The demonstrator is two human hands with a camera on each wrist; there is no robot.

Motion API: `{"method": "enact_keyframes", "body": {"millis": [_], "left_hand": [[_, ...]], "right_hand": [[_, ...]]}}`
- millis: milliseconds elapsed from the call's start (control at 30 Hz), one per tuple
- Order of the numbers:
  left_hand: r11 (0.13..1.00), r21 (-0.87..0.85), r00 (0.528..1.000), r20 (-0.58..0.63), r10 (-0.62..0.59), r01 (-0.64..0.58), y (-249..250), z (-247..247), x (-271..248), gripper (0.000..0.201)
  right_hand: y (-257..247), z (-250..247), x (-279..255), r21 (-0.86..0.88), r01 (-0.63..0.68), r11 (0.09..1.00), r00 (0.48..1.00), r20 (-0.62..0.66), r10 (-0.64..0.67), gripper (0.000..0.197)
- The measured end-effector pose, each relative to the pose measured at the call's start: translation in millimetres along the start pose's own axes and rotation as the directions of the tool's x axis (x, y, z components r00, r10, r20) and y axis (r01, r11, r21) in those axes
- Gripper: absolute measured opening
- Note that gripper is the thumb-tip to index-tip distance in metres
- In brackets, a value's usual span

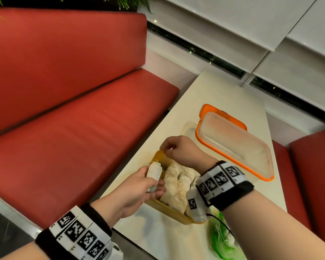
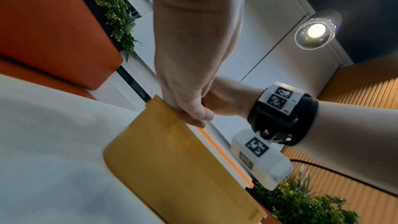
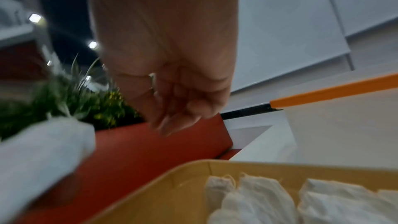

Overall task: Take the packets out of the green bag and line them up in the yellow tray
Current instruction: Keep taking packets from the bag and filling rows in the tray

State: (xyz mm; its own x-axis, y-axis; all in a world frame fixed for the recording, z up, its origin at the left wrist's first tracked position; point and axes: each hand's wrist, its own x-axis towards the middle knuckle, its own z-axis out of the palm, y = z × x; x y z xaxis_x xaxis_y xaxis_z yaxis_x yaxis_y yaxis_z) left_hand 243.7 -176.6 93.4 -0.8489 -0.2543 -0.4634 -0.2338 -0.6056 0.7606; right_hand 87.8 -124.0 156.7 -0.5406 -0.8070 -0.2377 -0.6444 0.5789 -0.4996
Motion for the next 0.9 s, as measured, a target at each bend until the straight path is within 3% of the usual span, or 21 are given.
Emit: {"method": "enact_keyframes", "body": {"millis": [67, 100, 233, 333, 467, 567, 667, 767, 900], "left_hand": [[1.000, -0.017, 1.000, 0.005, -0.006, 0.006, 1, 1, 0, 0.034], [1.000, -0.021, 1.000, 0.007, -0.007, 0.007, 1, 1, 1, 0.034], [1.000, -0.026, 1.000, 0.016, -0.013, 0.013, 0, 7, 3, 0.032], [0.999, -0.026, 1.000, 0.022, -0.019, 0.020, 0, 10, 5, 0.028], [0.999, 0.016, 0.998, 0.058, -0.030, 0.029, 1, 12, 2, 0.027], [0.998, 0.055, 0.996, 0.086, -0.037, 0.033, 3, 11, 1, 0.037], [0.996, 0.079, 0.995, 0.089, -0.038, 0.031, 4, 9, 0, 0.044], [0.996, 0.091, 0.999, 0.039, -0.019, 0.016, 4, 7, 0, 0.048], [0.992, 0.124, 0.999, -0.048, 0.021, -0.015, 4, 3, -1, 0.049]], "right_hand": [[-5, -5, -16, 0.238, 0.006, 0.971, 0.989, 0.144, -0.042, 0.021], [-6, -6, -22, 0.277, 0.022, 0.961, 0.982, 0.175, -0.073, 0.020], [-1, 7, -31, 0.127, 0.157, 0.979, 0.986, 0.043, -0.163, 0.004], [1, 10, -32, 0.120, 0.189, 0.975, 0.982, -0.030, -0.187, 0.005], [3, 10, -35, 0.137, 0.154, 0.978, 0.987, 0.017, -0.158, 0.008], [6, 4, -35, 0.220, 0.077, 0.972, 0.993, 0.075, -0.096, 0.001], [11, 2, -34, 0.256, 0.016, 0.967, 0.990, 0.132, -0.051, 0.007], [12, -1, -32, 0.227, 0.027, 0.974, 0.996, 0.081, -0.046, 0.007], [11, -10, -28, 0.144, 0.080, 0.986, 0.994, -0.089, -0.068, 0.007]]}}
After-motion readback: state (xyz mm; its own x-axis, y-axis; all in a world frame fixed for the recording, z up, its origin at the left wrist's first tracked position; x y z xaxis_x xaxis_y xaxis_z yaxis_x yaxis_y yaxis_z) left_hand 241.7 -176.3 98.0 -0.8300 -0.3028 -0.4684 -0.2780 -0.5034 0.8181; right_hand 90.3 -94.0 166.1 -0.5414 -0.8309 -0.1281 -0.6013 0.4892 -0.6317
